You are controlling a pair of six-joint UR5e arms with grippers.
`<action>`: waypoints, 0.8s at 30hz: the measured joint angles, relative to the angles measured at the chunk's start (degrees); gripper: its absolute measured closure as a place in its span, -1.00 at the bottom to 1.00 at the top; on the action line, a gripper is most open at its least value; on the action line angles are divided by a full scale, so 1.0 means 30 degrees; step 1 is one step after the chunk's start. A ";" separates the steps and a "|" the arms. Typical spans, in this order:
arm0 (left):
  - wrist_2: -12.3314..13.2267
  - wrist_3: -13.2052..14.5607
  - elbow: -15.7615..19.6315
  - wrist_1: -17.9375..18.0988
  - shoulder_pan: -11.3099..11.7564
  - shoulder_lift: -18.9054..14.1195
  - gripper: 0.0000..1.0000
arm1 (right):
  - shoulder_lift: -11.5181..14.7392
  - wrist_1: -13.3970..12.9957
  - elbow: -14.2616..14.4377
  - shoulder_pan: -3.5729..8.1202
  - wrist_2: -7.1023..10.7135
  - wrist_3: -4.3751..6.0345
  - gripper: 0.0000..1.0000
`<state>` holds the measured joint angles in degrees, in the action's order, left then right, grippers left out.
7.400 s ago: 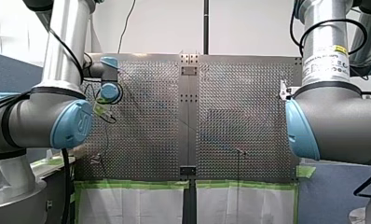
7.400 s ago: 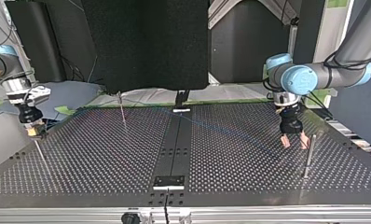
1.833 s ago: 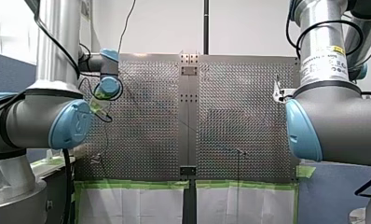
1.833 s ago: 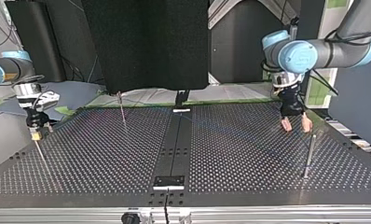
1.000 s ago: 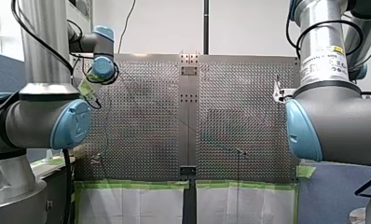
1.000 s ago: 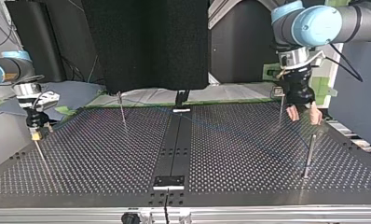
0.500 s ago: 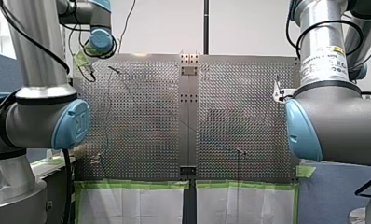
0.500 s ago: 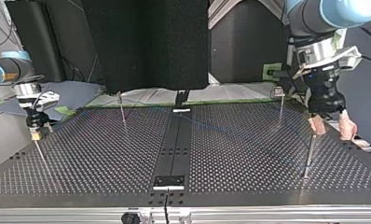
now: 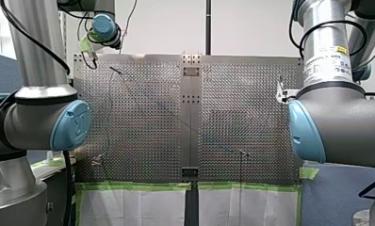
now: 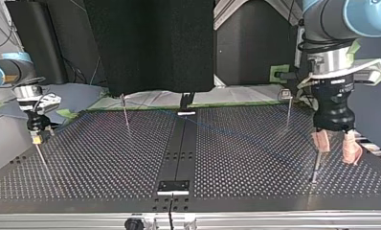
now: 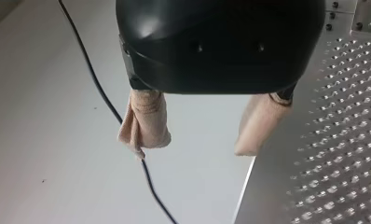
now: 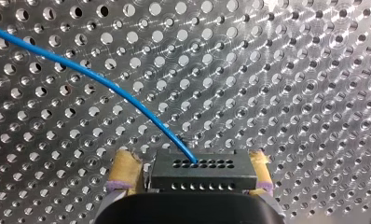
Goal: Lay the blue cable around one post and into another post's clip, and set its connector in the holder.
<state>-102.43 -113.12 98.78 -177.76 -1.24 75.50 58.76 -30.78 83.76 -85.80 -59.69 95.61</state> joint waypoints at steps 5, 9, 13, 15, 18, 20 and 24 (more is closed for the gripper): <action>-0.0565 0.0965 -0.0963 -0.0967 -0.0171 -0.0010 -1.00 | 0.0000 0.0000 0.0001 0.0000 0.0000 0.0000 -1.00; -0.0921 0.1770 -0.1769 -0.1770 -0.0312 -0.0015 -1.00 | -0.0001 0.0000 0.0000 0.0000 0.0000 0.0001 -1.00; -0.1008 0.2500 -0.2373 -0.2505 -0.0426 -0.0018 -1.00 | -0.0001 0.0000 0.0000 0.0000 0.0000 -0.0001 -1.00; -0.1030 0.2934 -0.2428 -0.2932 -0.0470 0.0002 -1.00 | 0.0000 0.0000 0.0000 0.0000 0.0000 0.0000 -1.00; -0.0909 0.3547 -0.2243 -0.3546 -0.0551 0.0189 -1.00 | 0.0000 0.0000 0.0000 0.0001 0.0001 0.0000 -1.00; -0.0874 0.3901 -0.2072 -0.3906 -0.0607 0.0363 -1.00 | -0.0002 0.0000 0.0000 0.0000 0.0000 0.0001 -1.00; -0.1349 0.4792 -0.1791 -0.4791 -0.0718 0.0791 -1.00 | 0.0000 0.0000 -0.0001 0.0000 0.0000 0.0001 -1.00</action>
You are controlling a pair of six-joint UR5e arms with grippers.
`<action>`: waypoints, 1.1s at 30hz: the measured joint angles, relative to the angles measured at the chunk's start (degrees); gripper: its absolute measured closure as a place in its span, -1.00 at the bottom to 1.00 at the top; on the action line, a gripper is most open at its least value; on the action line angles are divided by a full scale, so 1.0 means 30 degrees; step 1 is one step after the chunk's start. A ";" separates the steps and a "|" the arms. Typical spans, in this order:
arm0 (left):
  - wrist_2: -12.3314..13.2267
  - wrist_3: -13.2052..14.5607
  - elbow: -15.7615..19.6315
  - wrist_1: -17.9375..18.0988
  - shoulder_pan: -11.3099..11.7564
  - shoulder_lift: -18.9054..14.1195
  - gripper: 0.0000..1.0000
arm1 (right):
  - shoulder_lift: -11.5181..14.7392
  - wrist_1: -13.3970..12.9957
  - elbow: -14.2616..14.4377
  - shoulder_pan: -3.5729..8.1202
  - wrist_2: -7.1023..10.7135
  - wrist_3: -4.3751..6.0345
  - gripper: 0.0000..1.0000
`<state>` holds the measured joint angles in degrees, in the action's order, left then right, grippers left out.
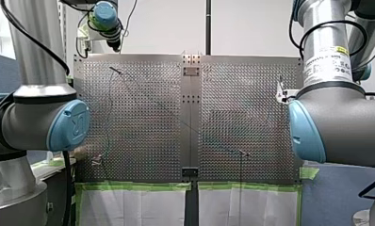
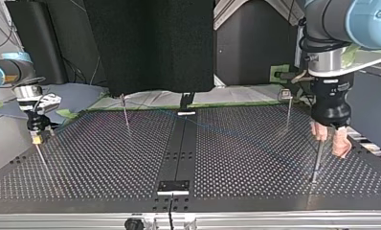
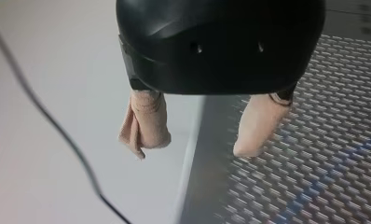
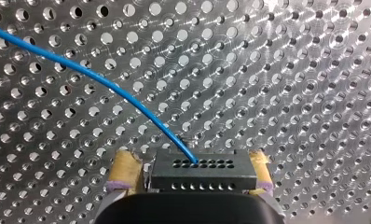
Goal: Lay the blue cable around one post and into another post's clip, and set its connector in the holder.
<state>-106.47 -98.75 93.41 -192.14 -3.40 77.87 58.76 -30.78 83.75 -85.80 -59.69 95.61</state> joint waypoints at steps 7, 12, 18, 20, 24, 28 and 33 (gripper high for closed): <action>-0.0436 0.1404 0.0065 -0.1411 -0.0104 0.0239 -1.00 | -0.0001 0.0000 0.0000 0.0000 0.0001 -0.0001 -1.00; -0.0465 0.2418 0.0073 -0.2420 -0.0159 0.0242 -1.00 | 0.0000 0.0000 0.0000 0.0000 0.0000 -0.0001 -1.00; -0.0488 0.3506 0.0082 -0.3570 -0.0187 0.0245 -1.00 | -0.0001 -0.0001 0.0001 -0.0001 0.0001 -0.0001 -1.00; -0.0493 0.3661 0.0084 -0.3853 -0.0189 0.0244 -1.00 | -0.0001 -0.0001 0.0000 0.0000 0.0001 -0.0002 -1.00; -0.0531 0.3731 0.0166 -0.4115 -0.0193 0.0235 -1.00 | -0.0001 0.0000 0.0000 -0.0001 0.0000 0.0000 -1.00; -0.0677 0.3687 0.0401 -0.4139 -0.0193 0.0222 -1.00 | 0.0000 -0.0001 0.0001 -0.0001 0.0001 -0.0001 -1.00; -0.1210 0.3546 0.0541 -0.4064 -0.0175 0.0063 -1.00 | -0.0001 0.0000 0.0000 0.0000 0.0001 -0.0001 -1.00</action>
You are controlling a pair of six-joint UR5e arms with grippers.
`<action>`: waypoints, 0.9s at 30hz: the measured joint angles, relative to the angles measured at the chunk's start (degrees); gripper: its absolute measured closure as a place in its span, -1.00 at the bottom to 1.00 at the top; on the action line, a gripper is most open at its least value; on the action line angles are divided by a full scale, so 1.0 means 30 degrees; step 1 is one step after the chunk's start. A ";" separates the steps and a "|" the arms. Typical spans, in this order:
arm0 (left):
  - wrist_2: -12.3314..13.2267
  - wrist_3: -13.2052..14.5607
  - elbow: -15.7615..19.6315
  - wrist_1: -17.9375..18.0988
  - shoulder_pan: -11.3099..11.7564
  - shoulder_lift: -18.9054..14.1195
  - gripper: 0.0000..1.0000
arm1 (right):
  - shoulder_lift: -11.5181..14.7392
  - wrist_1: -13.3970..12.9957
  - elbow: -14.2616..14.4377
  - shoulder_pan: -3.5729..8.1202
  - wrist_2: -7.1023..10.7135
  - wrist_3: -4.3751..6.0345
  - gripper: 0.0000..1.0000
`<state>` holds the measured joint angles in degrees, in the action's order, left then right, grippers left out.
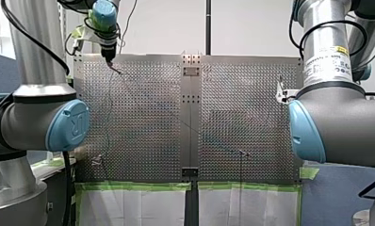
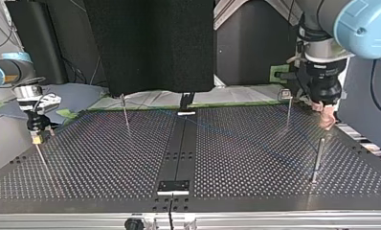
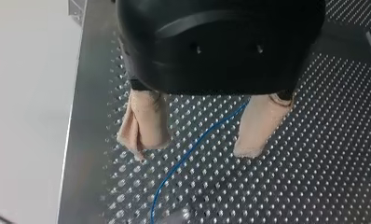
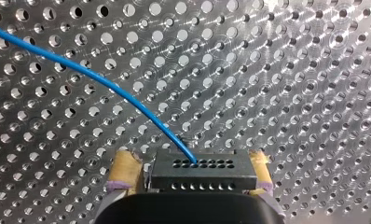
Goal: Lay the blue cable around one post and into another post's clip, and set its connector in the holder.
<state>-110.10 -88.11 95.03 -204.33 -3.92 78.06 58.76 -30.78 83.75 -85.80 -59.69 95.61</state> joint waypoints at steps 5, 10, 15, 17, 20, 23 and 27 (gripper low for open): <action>-0.0446 -0.0443 0.0037 0.0347 0.0154 -0.0453 -1.00 | 0.0001 0.0000 0.0001 0.0000 -0.0001 0.0000 -1.00; -0.0639 -0.0719 0.0218 0.0760 0.0434 -0.0718 -1.00 | 0.0000 -0.0001 0.0000 0.0001 -0.0001 -0.0001 -1.00; -0.0663 -0.0819 0.0348 0.0977 0.0704 -0.0690 -1.00 | 0.0000 0.0000 0.0001 0.0000 0.0000 0.0000 -1.00; -0.0665 -0.0824 0.0357 0.0998 0.0771 -0.0679 -1.00 | 0.0001 0.0000 0.0001 0.0000 0.0000 0.0000 -1.00; -0.0666 -0.0829 0.0359 0.1044 0.0876 -0.0676 -1.00 | 0.0000 0.0000 0.0001 -0.0001 0.0000 0.0000 -1.00; -0.0658 -0.0833 0.0363 0.1097 0.0992 -0.0673 -1.00 | -0.0001 0.0000 0.0001 0.0000 0.0000 0.0000 -1.00; -0.0635 -0.0843 0.0379 0.1126 0.1095 -0.0666 -1.00 | 0.0000 -0.0001 0.0000 0.0000 -0.0001 0.0000 -1.00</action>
